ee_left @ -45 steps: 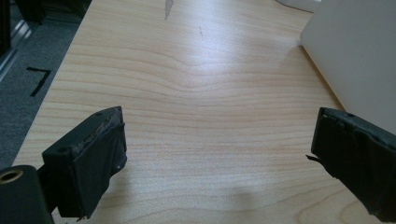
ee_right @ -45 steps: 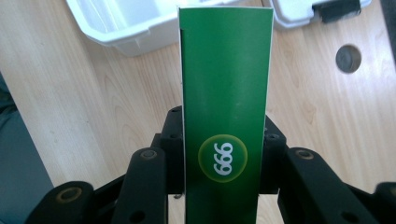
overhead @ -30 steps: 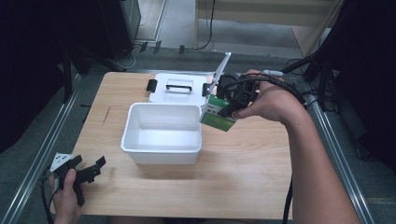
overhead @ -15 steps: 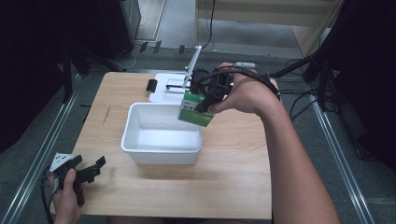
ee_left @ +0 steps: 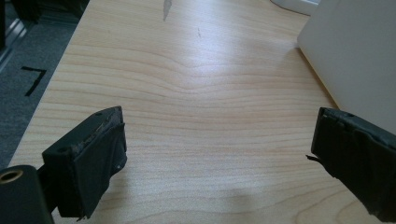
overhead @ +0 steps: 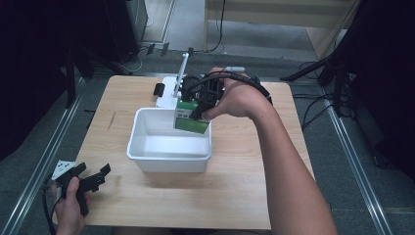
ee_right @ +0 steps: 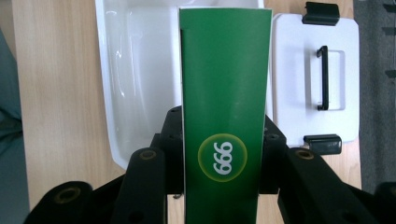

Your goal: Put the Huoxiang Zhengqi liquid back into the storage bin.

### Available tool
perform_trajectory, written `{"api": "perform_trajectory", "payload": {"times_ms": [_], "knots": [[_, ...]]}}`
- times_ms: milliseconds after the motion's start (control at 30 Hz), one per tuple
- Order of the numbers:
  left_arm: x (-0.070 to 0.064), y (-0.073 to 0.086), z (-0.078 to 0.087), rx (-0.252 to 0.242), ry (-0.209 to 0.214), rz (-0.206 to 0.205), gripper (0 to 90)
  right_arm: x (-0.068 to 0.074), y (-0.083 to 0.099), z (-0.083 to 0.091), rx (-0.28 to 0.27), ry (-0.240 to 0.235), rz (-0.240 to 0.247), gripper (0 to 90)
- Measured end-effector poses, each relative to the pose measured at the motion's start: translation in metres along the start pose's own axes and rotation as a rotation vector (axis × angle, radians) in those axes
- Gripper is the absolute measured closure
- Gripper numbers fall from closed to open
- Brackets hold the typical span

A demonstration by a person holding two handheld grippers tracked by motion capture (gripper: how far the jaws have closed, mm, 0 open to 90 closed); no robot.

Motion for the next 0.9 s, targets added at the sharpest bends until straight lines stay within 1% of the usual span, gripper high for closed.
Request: {"api": "perform_trajectory", "payload": {"times_ms": [133, 200, 233, 300, 433, 567, 667, 700, 733, 767, 900], "knots": [[0.0, 0.0, 0.0, -0.001, 0.001, 0.0, 4.0, 0.001, -0.003, -0.01, 0.02, 0.005, 0.027, 64.4], [0.0, 0.0, 0.0, 0.0, 0.002, -0.002, 4.0, 0.002, -0.004, -0.014, 0.023, 0.004, 0.03, 64.4], [0.0, 0.0, 0.0, 0.0, 0.0, -0.001, 4.0, 0.003, -0.004, -0.016, 0.035, 0.007, 0.021, 64.4], [0.0, 0.0, 0.0, -0.002, 0.001, 0.002, 4.0, 0.002, -0.004, -0.021, 0.032, 0.002, 0.043, 64.4], [0.0, 0.0, 0.0, -0.001, 0.001, 0.001, 4.0, 0.0, -0.003, -0.03, 0.059, 0.016, 0.029, 64.4], [0.0, 0.0, 0.0, -0.003, 0.0, 0.002, 4.0, 0.0, -0.001, -0.037, 0.082, 0.028, 0.044, 64.3], [0.001, 0.0, 0.0, -0.002, 0.001, 0.0, 4.0, -0.002, 0.001, -0.042, 0.088, 0.024, 0.054, 64.3], [0.001, 0.0, 0.0, -0.002, 0.002, 0.0, 4.0, -0.002, 0.002, -0.043, 0.095, 0.025, 0.044, 64.3], [0.001, 0.0, 0.0, -0.002, 0.002, 0.0, 4.0, -0.004, 0.002, -0.045, 0.09, 0.02, 0.059, 64.3], [0.001, 0.0, 0.0, -0.002, 0.002, -0.001, 4.0, -0.003, 0.003, -0.046, 0.099, 0.026, 0.038, 64.3], [0.001, 0.0, 0.0, 0.002, 0.002, -0.004, 4.0, -0.004, 0.002, -0.053, 0.103, 0.015, 0.047, 64.2]]}}
Point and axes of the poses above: each handheld gripper's, and its own axes: z roughly backward along the jaws, y roughly out of its underside, x roughly to its left, the point moved 1 cm from there along -z, roughly forward along the jaws, and after that the axes turned 15 degrees about -z, right-handed, at the moved point
